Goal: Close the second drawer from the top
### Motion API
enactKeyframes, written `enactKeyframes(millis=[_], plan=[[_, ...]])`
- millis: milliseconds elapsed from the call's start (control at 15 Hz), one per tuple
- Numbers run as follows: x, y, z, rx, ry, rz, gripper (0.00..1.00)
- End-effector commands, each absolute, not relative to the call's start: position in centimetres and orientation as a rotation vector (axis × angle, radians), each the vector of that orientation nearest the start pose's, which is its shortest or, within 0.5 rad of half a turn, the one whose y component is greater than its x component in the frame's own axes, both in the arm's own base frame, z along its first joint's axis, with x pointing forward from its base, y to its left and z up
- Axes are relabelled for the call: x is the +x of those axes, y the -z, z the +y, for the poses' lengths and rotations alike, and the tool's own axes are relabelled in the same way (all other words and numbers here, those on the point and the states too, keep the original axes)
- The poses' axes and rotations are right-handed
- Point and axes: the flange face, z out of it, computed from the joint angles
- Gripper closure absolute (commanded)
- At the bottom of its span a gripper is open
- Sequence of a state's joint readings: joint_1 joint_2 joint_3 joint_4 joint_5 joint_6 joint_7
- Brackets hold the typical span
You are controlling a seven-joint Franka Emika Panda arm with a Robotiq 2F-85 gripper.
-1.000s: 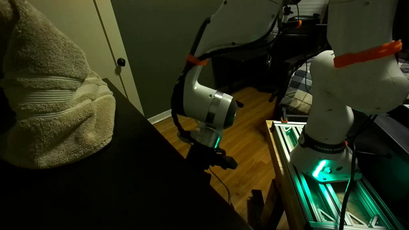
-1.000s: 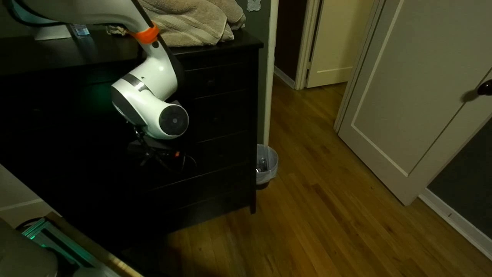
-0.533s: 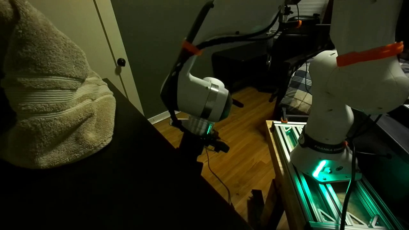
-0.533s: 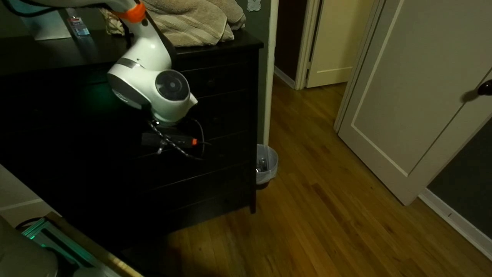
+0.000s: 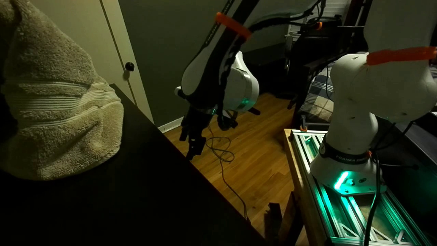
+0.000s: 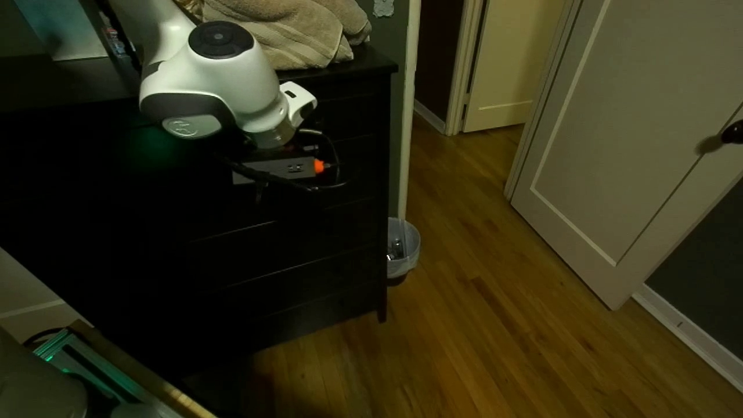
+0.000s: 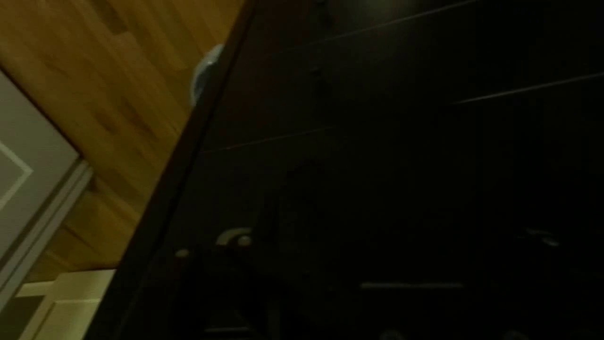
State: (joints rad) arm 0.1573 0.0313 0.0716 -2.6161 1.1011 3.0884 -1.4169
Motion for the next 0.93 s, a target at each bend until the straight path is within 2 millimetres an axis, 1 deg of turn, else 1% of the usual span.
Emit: enactKeyframes(millis=[0,67,200,267,333,400,467,533,600,867], plan=[[42.2,-26.3,-0.8,-3.079,0.75,-0.782,0.0],[41.8,-25.8,-2.0,-3.121,0.752,-0.765,0.0],[40.3,-24.1,-4.6,-3.194,0.723,-0.707,0.0],[39.6,-23.4,-6.3,-3.244,0.672,-0.687,0.0],[39.3,-22.6,-7.3,-3.274,0.632,-0.647,0.0],[38.6,-22.3,-7.8,-3.285,0.601,-0.628,0.0],[38.7,-22.5,-7.6,-3.226,0.573,-0.687,0.0],[39.0,-22.8,-7.9,-3.252,0.613,-0.645,0.0],[38.9,-22.6,-8.1,-3.251,0.595,-0.66,0.0],[39.0,-22.6,-7.6,-3.24,0.593,-0.685,0.0]])
